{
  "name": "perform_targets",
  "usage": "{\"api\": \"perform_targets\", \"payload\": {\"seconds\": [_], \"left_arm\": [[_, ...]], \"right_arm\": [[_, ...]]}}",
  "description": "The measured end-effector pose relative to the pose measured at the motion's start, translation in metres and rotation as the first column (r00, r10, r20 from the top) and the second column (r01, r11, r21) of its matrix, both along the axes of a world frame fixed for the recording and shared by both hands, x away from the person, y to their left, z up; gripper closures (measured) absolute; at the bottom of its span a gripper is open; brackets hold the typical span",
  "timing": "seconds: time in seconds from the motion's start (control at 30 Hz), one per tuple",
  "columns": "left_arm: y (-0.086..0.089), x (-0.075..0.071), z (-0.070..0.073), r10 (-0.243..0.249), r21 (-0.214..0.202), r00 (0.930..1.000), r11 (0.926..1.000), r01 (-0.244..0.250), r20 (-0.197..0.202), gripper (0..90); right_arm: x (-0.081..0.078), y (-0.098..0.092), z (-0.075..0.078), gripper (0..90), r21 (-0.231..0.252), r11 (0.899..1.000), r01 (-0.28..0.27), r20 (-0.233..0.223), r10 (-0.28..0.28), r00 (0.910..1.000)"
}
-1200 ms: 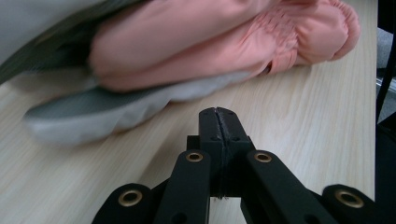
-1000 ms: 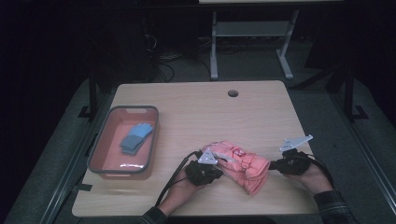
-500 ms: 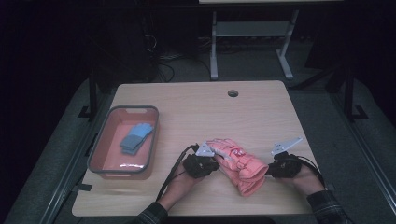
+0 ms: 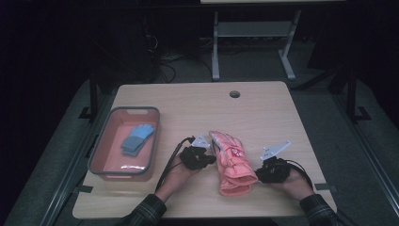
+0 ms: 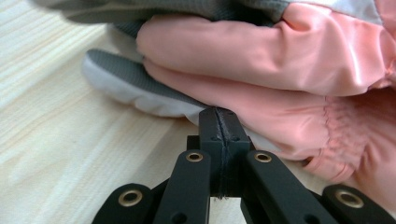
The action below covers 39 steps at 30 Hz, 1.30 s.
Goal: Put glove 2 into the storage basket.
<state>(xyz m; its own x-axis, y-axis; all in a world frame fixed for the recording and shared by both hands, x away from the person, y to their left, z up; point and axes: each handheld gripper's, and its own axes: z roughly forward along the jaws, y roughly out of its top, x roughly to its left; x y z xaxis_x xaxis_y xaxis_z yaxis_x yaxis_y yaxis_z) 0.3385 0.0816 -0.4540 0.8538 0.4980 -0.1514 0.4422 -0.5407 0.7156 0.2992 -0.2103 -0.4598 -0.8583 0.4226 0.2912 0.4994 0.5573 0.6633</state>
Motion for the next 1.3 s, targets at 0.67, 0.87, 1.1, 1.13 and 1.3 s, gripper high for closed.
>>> {"api": "perform_targets", "payload": {"seconds": [0.67, 0.87, 1.1, 1.13, 1.3], "left_arm": [[0.014, 0.012, 0.003, -0.013, -0.006, 0.9998, 0.9999, 0.013, -0.018, 89.5], [0.021, 0.013, 0.010, 0.024, -0.002, 0.9996, 0.9997, -0.024, -0.013, 88.9], [0.031, 0.011, 0.030, 0.054, -0.023, 0.9982, 0.9983, -0.054, -0.027, 78.4], [0.033, 0.011, 0.033, 0.050, -0.022, 0.9983, 0.9985, -0.051, -0.029, 76.1], [0.038, 0.012, 0.043, 0.062, -0.022, 0.9970, 0.9978, -0.063, -0.047, 57.6]], "right_arm": [[-0.010, 0.065, -0.003, 90.0, 0.000, 0.998, -0.069, 0.022, 0.069, 0.9974], [-0.010, 0.058, 0.001, 90.0, -0.027, 0.998, -0.064, 0.040, 0.065, 0.9971], [-0.007, 0.023, 0.023, 90.0, 0.008, 0.999, 0.036, 0.072, -0.037, 0.9967], [-0.006, 0.020, 0.027, 90.0, 0.013, 0.999, 0.053, 0.078, -0.054, 0.9955], [0.005, 0.013, 0.045, 90.0, 0.051, 0.992, 0.112, 0.119, -0.118, 0.9859]]}}
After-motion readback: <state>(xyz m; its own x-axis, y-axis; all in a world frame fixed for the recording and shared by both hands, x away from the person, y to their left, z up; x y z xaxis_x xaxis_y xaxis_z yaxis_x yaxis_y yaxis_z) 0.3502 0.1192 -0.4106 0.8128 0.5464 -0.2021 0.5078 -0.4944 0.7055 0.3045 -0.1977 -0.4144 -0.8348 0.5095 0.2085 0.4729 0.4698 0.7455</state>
